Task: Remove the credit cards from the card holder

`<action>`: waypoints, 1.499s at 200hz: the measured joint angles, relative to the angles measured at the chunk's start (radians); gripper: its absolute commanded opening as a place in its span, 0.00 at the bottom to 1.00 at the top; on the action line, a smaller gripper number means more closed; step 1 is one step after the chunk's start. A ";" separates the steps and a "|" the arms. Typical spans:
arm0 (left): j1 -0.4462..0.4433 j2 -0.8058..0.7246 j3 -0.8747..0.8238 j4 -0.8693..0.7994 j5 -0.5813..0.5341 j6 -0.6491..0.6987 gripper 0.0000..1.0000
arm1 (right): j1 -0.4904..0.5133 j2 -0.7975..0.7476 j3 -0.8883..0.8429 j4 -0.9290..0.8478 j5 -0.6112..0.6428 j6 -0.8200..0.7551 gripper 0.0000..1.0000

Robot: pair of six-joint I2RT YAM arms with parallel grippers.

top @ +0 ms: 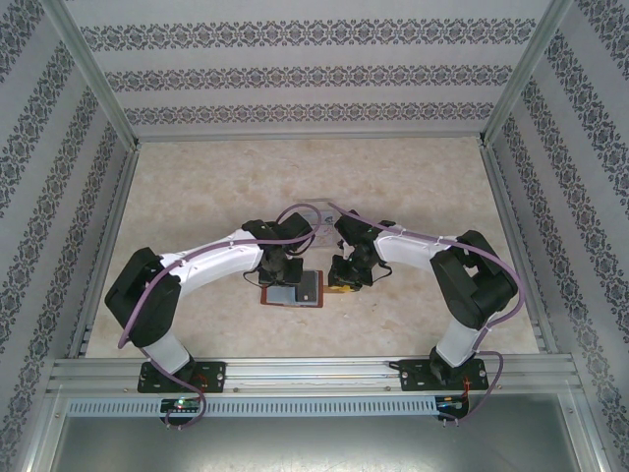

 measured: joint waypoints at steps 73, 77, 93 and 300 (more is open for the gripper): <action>0.000 0.039 -0.005 -0.054 -0.082 0.035 0.10 | 0.000 0.003 0.003 -0.001 -0.002 -0.004 0.27; 0.000 0.043 -0.005 -0.060 -0.089 0.039 0.10 | 0.000 0.003 0.003 -0.001 -0.002 -0.004 0.27; 0.000 0.064 -0.007 -0.080 -0.117 0.047 0.13 | 0.000 0.004 0.005 -0.004 -0.002 -0.004 0.27; 0.021 -0.069 -0.024 -0.190 -0.174 0.069 0.27 | 0.033 0.007 0.080 -0.080 0.032 -0.007 0.27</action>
